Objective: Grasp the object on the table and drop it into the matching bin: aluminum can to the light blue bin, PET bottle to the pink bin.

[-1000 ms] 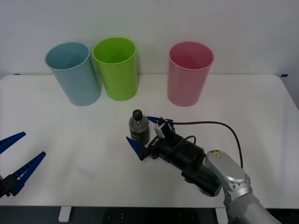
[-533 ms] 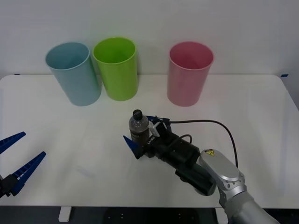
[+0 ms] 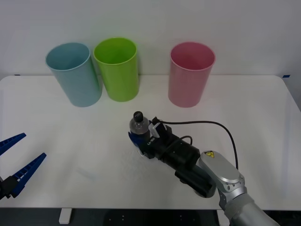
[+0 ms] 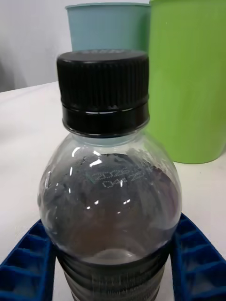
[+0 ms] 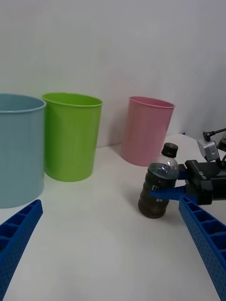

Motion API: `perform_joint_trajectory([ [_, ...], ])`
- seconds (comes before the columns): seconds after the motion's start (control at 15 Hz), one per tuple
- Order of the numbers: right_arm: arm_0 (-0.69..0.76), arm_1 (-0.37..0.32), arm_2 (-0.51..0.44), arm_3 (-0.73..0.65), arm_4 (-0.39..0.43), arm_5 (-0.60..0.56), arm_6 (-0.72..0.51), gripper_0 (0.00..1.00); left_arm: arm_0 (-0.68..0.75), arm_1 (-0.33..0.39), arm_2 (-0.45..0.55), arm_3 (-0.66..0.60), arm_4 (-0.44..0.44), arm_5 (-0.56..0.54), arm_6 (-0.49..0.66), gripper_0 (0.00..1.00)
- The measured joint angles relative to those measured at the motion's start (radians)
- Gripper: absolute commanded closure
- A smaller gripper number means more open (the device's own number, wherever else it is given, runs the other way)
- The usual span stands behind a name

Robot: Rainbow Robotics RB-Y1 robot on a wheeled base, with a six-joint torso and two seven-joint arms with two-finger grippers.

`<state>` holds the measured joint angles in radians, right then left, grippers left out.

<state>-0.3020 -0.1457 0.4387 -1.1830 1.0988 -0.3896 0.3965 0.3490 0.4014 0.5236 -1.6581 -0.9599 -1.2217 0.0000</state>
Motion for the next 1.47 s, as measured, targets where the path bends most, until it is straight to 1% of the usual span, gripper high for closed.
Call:
perform_joint_trajectory([
  [0.53, 0.001, 0.0, 0.0, -0.001, 0.0, -0.002, -0.018, 1.0, 0.0, 0.0, 0.0, 0.0, 0.0, 0.0, 0.0, 0.0],
  [0.73, 0.001, -0.01, -0.007, 0.0, 0.0, -0.025, -0.033, 1.0, 0.0, 0.0, 0.0, 0.0, 0.0, 0.0, 0.0, 0.0],
  [0.87, 0.001, -0.018, -0.03, -0.007, -0.001, -0.049, -0.046, 1.0, 0.0, 0.0, 0.0, 0.0, 0.0, 0.0, 0.0, 0.0],
  [1.33, 0.012, -0.061, -0.082, -0.109, -0.014, -0.053, -0.098, 1.0, 0.0, 0.0, 0.0, 0.0, 0.0, 0.0, 0.0, 0.0],
  [1.47, 0.032, -0.078, -0.097, -0.169, -0.014, -0.051, -0.157, 1.0, 0.0, 0.0, 0.0, 0.0, 0.0, 0.0, 0.0, 0.0],
])
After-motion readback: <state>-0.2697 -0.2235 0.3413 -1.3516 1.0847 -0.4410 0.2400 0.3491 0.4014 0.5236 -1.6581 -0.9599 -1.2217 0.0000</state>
